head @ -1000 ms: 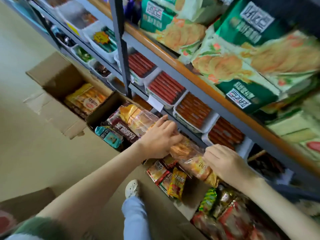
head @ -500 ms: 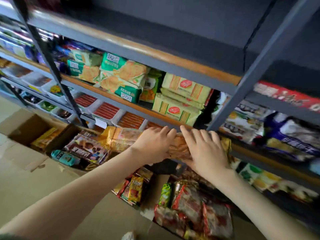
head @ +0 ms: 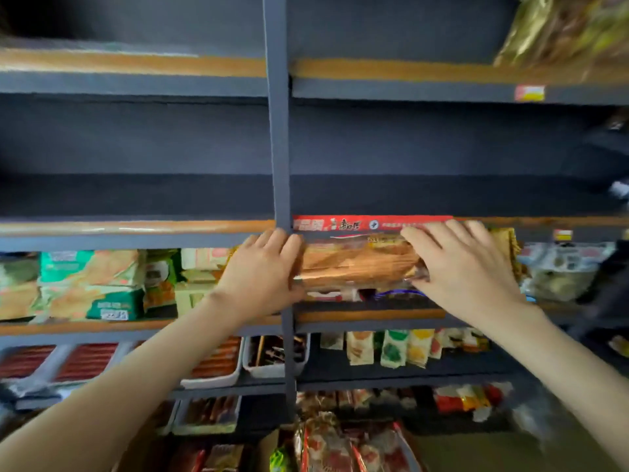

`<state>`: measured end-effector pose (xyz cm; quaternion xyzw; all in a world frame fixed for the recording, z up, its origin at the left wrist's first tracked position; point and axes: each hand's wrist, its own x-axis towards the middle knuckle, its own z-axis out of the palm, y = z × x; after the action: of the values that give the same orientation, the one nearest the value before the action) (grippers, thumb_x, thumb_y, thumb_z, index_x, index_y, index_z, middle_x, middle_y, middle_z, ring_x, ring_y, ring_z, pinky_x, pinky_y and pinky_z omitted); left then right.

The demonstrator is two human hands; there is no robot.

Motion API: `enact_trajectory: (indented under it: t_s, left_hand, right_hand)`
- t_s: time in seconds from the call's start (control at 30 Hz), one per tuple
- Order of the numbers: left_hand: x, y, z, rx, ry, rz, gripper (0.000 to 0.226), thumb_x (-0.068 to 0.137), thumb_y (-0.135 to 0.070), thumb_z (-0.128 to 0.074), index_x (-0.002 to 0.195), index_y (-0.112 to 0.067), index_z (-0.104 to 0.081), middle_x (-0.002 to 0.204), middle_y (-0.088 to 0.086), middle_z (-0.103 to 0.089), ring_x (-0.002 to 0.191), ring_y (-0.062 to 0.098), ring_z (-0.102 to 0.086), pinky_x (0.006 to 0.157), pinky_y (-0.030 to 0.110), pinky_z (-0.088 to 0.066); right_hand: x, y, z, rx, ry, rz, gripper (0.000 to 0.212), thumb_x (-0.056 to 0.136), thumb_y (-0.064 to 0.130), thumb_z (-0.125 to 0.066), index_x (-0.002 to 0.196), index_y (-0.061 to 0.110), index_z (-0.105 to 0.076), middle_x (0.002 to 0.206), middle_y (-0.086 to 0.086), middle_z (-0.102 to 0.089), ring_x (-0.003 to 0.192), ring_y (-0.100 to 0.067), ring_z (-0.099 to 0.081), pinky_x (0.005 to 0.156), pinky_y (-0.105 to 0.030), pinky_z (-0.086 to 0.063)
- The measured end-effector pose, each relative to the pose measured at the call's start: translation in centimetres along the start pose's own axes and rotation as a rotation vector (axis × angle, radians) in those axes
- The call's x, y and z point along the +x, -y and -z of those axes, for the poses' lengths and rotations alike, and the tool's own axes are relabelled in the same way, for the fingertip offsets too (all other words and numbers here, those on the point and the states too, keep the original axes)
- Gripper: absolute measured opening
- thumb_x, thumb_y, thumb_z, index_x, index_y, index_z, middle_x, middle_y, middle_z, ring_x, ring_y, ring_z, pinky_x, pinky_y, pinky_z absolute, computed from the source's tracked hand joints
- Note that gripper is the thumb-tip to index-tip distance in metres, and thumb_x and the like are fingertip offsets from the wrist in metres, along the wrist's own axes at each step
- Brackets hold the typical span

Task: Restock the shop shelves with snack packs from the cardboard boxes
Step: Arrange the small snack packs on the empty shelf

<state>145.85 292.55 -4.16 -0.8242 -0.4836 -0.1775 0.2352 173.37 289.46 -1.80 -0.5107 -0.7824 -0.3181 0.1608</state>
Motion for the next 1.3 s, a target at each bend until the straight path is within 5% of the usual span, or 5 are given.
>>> enact_trajectory:
  t_s: [0.5, 0.7, 0.9, 1.07, 1.3]
  left_hand:
    - [20.4, -18.2, 12.6, 0.23, -0.823, -0.238, 0.049, 0.088, -0.03, -0.059, 0.124, 0.003, -0.05, 0.108, 0.02, -0.063, 0.093, 0.036, -0.059, 0.086, 0.042, -0.038]
    - [25.9, -19.1, 13.7, 0.493, -0.813, -0.41, 0.038, 0.095, -0.003, -0.047, 0.131, 0.007, -0.044, 0.116, 0.023, -0.061, 0.099, 0.036, -0.061, 0.086, 0.042, -0.041]
    - [31.3, -18.9, 14.7, 0.452, -0.824, -0.4, 0.041, 0.101, -0.002, -0.017, 0.128, 0.002, -0.047, 0.117, 0.018, -0.061, 0.099, 0.033, -0.06, 0.086, 0.042, -0.047]
    - [37.2, -18.3, 14.1, 0.434, -0.782, -0.384, 0.054, 0.082, -0.009, -0.064, 0.13, 0.003, -0.044, 0.113, 0.017, -0.06, 0.09, 0.033, -0.061, 0.076, 0.041, -0.049]
    - [44.7, -18.9, 13.6, 0.358, -0.6, -0.377, 0.079, 0.07, -0.025, -0.084, 0.134, 0.002, -0.047, 0.12, 0.019, -0.061, 0.102, 0.035, -0.062, 0.085, 0.043, -0.051]
  right_hand:
    - [-4.6, -29.1, 9.9, -0.257, -0.66, -0.072, 0.057, 0.071, 0.014, -0.075, 0.124, 0.005, -0.056, 0.113, -0.02, -0.062, 0.101, -0.033, -0.047, 0.086, -0.044, -0.033]
    - [-2.3, -35.4, 10.0, -0.314, -0.752, -0.045, 0.051, 0.074, 0.011, -0.071, 0.122, 0.004, -0.054, 0.113, -0.02, -0.06, 0.104, -0.032, -0.047, 0.088, -0.043, -0.032]
    - [1.0, -39.2, 9.6, -0.329, -0.688, -0.112, 0.078, 0.055, 0.004, -0.085, 0.124, 0.005, -0.048, 0.113, -0.019, -0.06, 0.102, -0.031, -0.046, 0.088, -0.043, -0.031]
    - [4.6, -43.1, 10.1, -0.39, -0.552, -0.108, 0.076, 0.06, 0.014, -0.087, 0.126, 0.003, -0.051, 0.112, -0.018, -0.062, 0.101, -0.036, -0.057, 0.091, -0.043, -0.032]
    - [8.6, -50.0, 8.7, -0.415, -0.401, -0.102, 0.076, 0.063, 0.02, -0.088, 0.128, 0.0, -0.053, 0.114, -0.018, -0.063, 0.104, -0.037, -0.06, 0.092, -0.046, -0.042]
